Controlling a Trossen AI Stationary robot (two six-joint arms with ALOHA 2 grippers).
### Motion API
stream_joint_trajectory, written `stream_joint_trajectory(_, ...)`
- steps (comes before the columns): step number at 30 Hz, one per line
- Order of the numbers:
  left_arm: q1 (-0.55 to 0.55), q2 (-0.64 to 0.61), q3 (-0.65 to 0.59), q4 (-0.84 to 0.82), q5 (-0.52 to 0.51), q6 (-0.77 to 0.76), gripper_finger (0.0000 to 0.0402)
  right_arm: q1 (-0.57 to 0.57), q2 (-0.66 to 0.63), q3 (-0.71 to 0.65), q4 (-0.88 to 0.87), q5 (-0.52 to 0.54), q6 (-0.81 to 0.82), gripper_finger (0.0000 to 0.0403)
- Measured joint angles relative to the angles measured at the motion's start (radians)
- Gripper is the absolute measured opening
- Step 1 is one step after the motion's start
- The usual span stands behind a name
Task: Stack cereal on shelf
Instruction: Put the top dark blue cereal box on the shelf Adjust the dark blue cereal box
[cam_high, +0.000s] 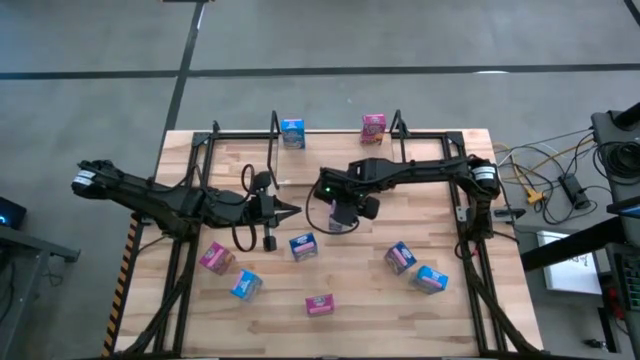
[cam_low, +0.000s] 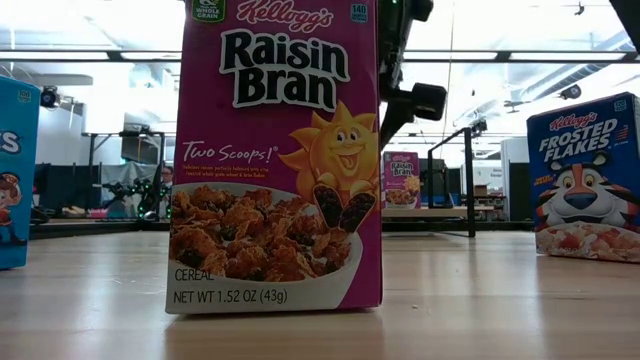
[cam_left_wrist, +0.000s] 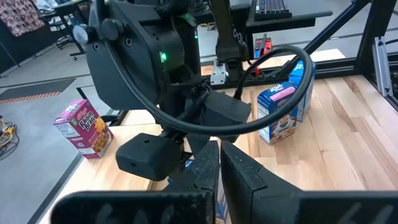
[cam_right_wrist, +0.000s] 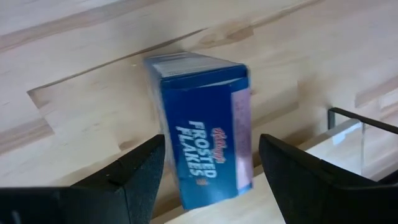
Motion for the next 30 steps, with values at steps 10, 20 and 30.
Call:
stream_joint_trajectory(10,0.000,0.000,0.000,0.000,0.000,-0.010,0.0000,0.000,0.000,-0.021,0.011,0.000,-0.008,0.0232)
stream_joint_trajectory(20,0.000,0.000,0.000,-0.001,0.000,-0.011,0.0000,0.000,0.000,-0.021,0.011,0.001,0.029,0.0153)
stream_joint_trajectory(30,0.006,0.000,0.000,-0.001,-0.001,0.048,0.0000,0.000,-0.002,0.041,0.001,0.007,0.206,0.0152)
